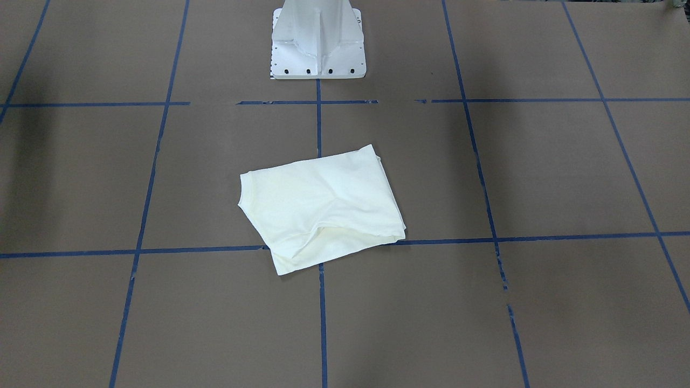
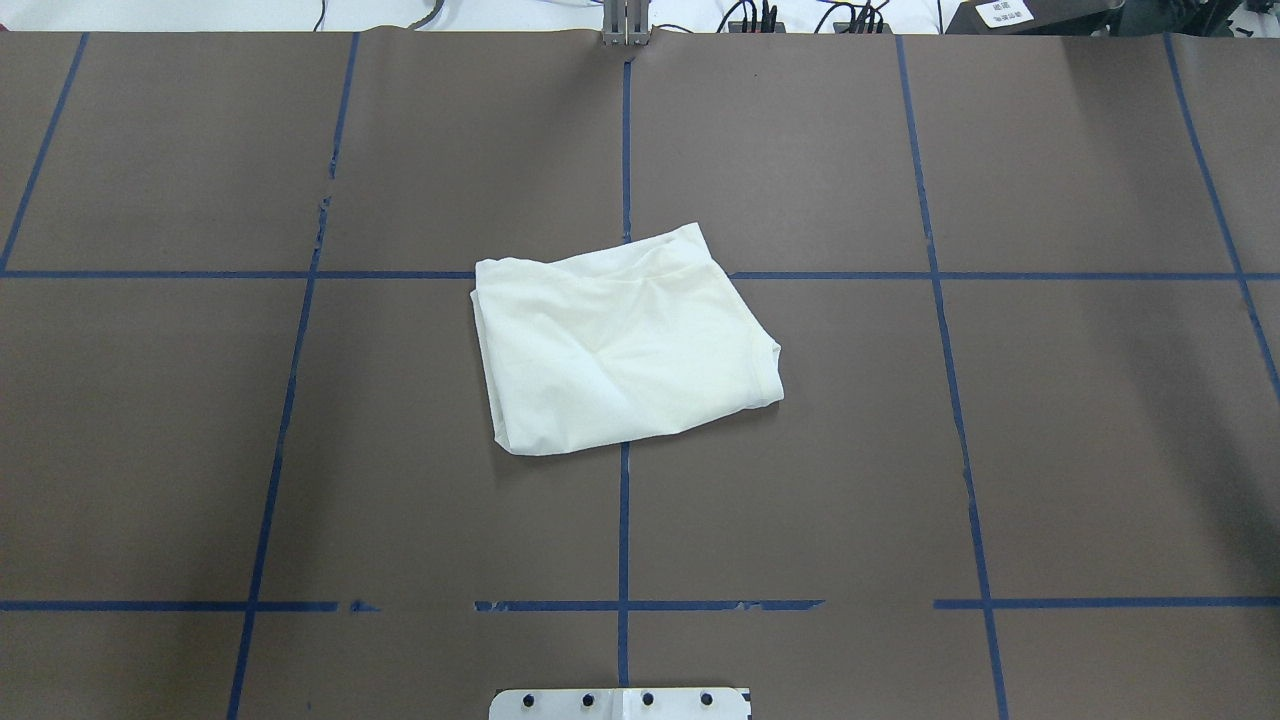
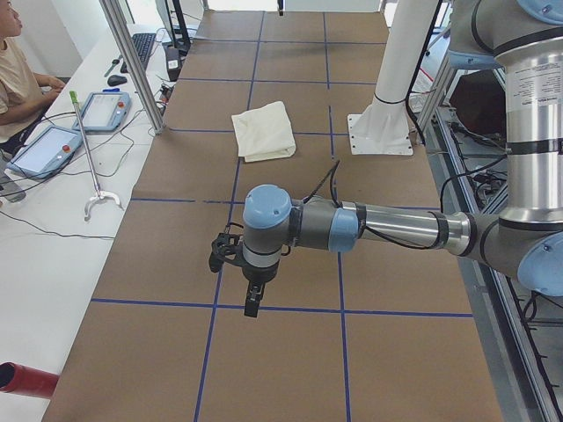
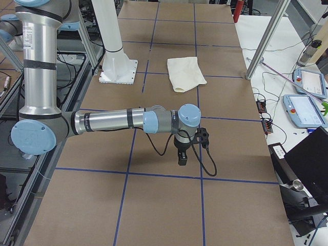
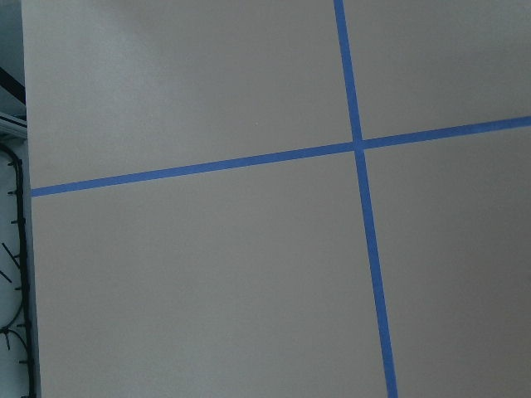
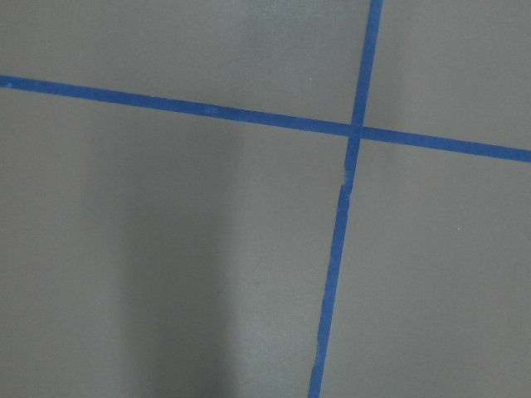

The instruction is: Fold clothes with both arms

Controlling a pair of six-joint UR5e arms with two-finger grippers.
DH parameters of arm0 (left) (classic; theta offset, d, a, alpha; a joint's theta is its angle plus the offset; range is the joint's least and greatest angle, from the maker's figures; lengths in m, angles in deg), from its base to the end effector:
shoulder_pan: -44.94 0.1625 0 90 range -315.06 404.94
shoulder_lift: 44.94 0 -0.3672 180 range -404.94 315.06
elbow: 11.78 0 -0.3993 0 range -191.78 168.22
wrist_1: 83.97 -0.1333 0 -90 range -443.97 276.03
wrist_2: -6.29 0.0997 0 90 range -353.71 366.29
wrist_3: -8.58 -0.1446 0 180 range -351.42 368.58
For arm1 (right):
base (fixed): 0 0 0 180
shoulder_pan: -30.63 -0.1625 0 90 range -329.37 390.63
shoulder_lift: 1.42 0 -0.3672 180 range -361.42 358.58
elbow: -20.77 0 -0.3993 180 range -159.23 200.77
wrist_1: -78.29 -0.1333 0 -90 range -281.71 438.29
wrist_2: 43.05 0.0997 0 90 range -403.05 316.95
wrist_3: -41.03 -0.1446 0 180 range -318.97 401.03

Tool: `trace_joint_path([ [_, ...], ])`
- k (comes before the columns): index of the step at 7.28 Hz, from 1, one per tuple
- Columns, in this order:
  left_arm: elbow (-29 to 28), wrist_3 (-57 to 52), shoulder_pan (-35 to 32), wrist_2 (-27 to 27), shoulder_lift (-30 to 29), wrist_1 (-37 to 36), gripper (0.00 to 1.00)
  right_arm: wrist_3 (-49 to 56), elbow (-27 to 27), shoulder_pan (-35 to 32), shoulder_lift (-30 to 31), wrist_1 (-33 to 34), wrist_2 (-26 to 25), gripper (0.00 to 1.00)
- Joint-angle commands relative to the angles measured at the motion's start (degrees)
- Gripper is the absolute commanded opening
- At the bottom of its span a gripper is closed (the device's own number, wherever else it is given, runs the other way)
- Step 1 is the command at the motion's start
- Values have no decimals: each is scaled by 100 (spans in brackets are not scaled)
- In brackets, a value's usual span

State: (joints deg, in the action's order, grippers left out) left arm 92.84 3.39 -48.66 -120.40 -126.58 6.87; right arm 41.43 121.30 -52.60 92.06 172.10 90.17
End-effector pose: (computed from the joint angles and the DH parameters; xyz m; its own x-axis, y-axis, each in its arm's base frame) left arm -0.0755 -0.4530 0.5850 0.8073 0.1128 -0.5793 -0.0108 0.9842 0.1767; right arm -0.0225 -0.4802 0.5796 0.7182 -0.1313 0.6833 0.1227 0.9905 0.0613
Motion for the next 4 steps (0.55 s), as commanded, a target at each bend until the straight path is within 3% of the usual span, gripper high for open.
trace_joint_path([
  [1, -21, 0, 0, -5, -9, 4, 100, 4, 11, 0, 30, -3, 2, 100],
  [4, -4, 0, 0, -5, -9, 4, 100, 4, 2, -9, 13, -3, -7, 100],
])
